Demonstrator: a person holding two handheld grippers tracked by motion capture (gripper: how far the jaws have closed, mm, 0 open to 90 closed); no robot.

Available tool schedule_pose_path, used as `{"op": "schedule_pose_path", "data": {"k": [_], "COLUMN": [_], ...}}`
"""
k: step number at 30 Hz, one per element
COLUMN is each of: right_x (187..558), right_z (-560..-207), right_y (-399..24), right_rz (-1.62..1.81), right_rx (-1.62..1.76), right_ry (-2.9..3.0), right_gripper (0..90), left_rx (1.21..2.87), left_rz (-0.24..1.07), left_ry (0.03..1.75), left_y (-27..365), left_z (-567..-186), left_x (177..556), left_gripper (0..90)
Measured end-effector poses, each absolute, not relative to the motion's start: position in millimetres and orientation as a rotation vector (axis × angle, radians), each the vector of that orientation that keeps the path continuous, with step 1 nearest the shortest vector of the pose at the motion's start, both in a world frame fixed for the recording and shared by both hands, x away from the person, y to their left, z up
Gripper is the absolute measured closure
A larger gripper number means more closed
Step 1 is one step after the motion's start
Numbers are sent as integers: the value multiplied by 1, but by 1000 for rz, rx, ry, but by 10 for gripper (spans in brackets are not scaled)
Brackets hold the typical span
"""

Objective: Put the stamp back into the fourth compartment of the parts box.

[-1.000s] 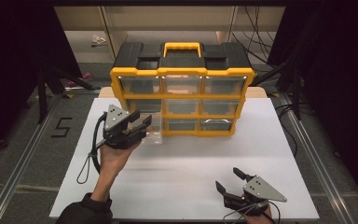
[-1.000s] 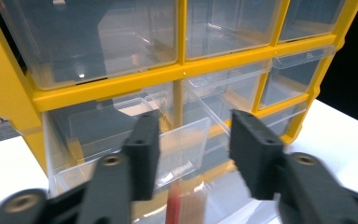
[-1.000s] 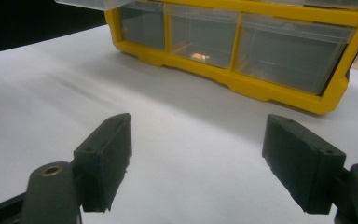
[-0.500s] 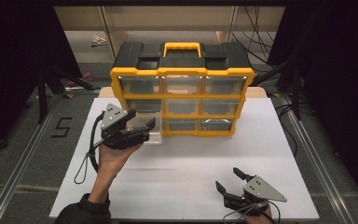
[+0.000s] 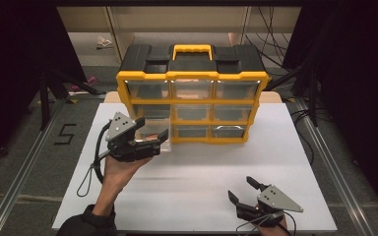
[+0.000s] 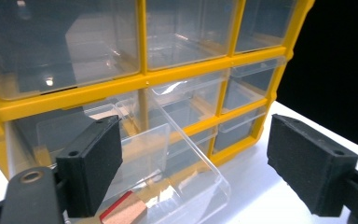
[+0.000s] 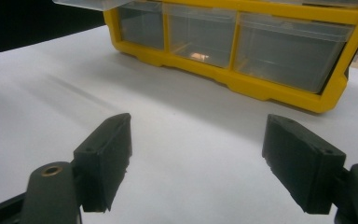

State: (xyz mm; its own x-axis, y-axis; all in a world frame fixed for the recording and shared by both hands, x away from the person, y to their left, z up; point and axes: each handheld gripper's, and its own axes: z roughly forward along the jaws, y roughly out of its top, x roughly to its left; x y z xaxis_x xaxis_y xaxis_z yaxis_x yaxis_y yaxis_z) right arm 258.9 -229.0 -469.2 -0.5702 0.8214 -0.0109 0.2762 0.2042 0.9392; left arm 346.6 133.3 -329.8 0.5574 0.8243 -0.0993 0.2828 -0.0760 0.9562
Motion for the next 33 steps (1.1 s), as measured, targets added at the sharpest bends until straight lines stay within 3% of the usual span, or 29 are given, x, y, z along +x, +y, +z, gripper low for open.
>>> {"op": "schedule_pose_path", "data": {"k": [33], "right_x": [260], "right_z": [-471], "right_y": [-235], "right_rz": [1367], "right_rx": [1050], "right_ry": [1947], "right_gripper": [248], "left_rx": [1639], "left_rz": [523], "left_ry": [802], "left_y": [123], "left_z": [-354], "left_x": [310], "left_gripper": [158]}}
